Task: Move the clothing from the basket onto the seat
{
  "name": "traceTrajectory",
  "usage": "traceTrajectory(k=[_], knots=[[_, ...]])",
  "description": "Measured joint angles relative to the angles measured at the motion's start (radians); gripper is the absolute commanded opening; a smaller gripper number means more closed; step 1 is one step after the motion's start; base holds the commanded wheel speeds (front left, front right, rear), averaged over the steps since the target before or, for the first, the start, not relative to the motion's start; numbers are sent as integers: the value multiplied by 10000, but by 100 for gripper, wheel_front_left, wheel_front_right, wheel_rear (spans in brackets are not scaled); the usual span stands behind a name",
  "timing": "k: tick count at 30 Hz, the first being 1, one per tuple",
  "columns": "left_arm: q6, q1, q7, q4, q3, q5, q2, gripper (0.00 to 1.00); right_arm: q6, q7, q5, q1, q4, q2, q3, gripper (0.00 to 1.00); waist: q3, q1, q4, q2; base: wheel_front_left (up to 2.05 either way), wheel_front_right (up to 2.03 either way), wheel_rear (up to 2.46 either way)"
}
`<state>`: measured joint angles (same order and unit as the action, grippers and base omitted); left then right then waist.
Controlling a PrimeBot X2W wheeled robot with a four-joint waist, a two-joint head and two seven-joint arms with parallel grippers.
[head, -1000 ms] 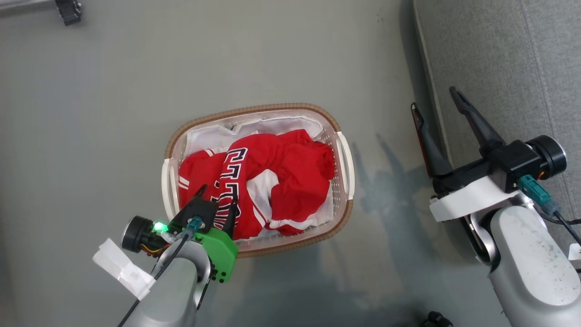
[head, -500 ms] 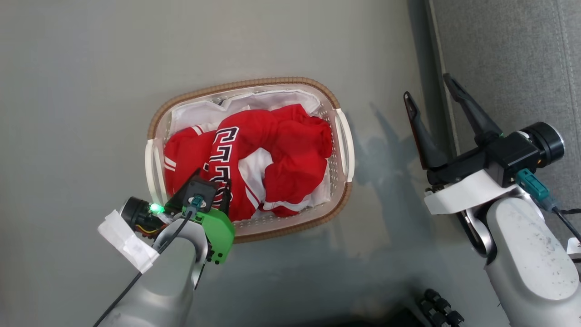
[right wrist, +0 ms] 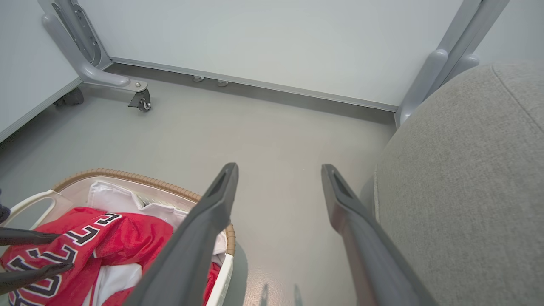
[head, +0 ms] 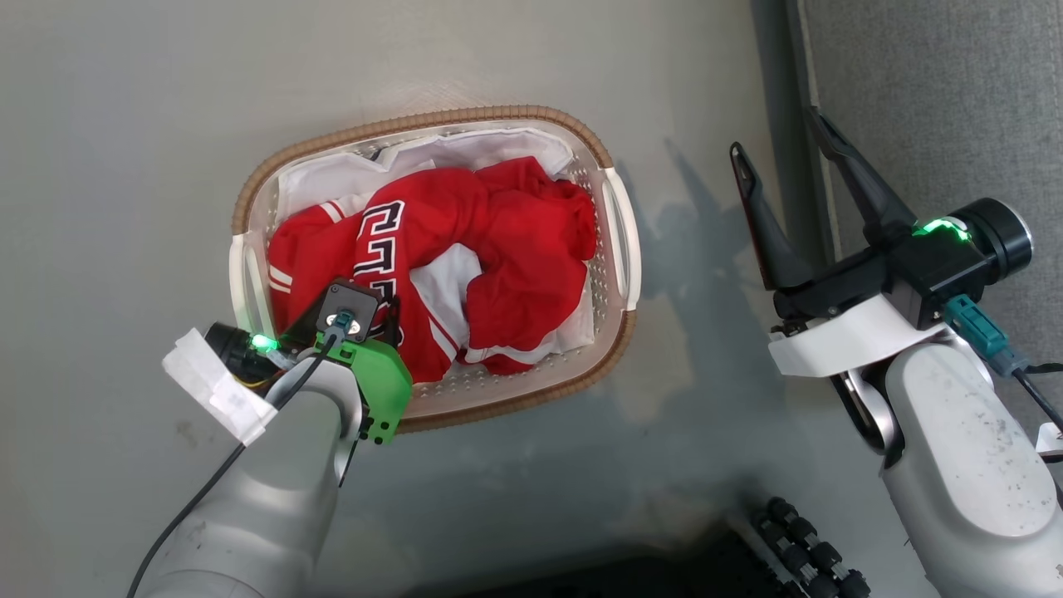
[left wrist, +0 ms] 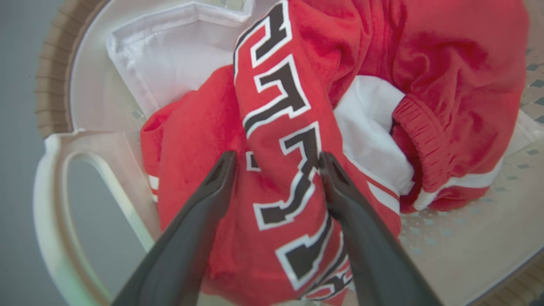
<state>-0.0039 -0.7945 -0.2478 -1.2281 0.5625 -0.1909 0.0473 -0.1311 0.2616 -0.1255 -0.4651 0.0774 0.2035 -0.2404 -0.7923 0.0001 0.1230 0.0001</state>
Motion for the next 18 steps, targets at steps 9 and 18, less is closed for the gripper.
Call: traceTrajectory(k=[9,18], knots=[[29,-155,284,-211,493,-520,0,70,0,0,12,-1,-6,-29,-35,100,-123,0,94,0,0,0,0],[297,-23,-81,238,616,-1256,4,0,0,0,4,5,159,-167,4,100,101,0,15,0,0,0,0]])
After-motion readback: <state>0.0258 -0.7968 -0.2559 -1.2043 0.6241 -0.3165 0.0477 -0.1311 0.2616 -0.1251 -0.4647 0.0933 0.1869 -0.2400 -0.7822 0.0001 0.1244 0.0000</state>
